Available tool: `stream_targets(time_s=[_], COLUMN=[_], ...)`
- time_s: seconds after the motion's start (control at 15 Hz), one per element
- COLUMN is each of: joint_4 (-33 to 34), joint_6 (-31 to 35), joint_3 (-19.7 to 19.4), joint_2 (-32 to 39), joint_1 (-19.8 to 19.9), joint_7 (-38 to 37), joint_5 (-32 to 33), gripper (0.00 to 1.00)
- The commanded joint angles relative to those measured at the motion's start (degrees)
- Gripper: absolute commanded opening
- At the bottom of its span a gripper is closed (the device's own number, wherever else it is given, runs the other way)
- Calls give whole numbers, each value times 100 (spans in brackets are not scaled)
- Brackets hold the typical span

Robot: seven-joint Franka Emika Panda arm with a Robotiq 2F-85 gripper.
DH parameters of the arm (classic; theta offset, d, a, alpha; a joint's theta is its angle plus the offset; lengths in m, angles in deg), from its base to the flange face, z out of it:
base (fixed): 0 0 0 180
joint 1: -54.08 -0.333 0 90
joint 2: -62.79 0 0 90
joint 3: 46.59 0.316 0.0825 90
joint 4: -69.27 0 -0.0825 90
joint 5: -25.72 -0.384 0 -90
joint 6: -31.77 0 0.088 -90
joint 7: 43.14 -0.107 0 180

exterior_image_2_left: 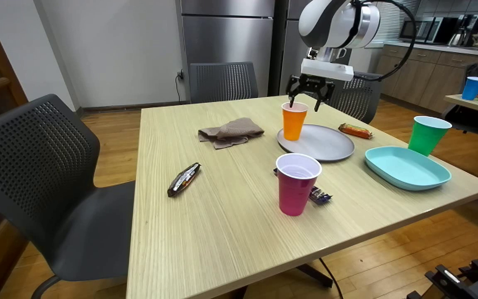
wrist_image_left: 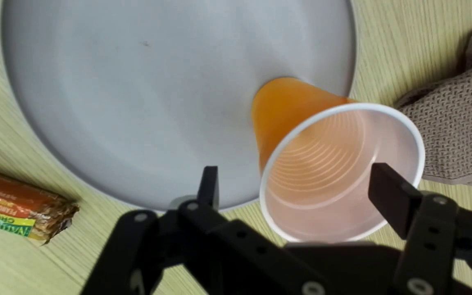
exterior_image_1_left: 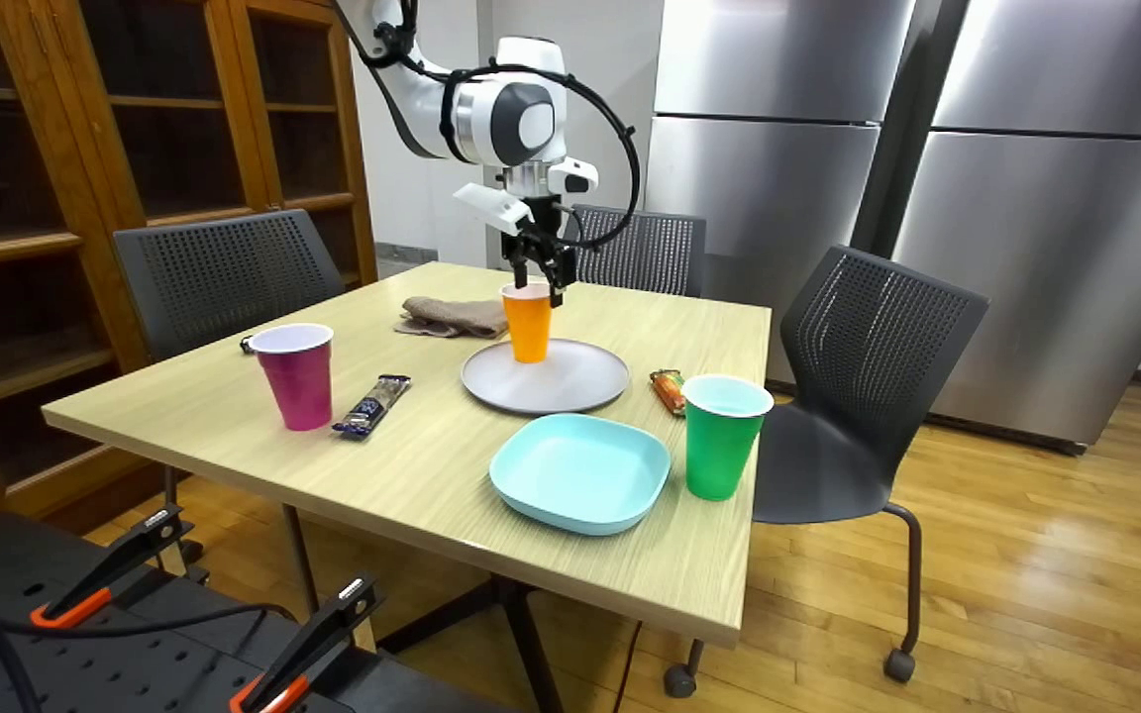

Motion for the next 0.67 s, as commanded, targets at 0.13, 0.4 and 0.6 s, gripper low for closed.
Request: stream_targets(time_s=[0.13,0.4,0.6], joint_4=[-269,-444,-616], joint_6=[70,7,45], joint_3=[-55,-249,-390], joint_2=[-388,-637,-822], joint_1=[-54,-139,-196], joint_7=[5,-141,-178], joint_5=[85,233,403], gripper=[100,100,100])
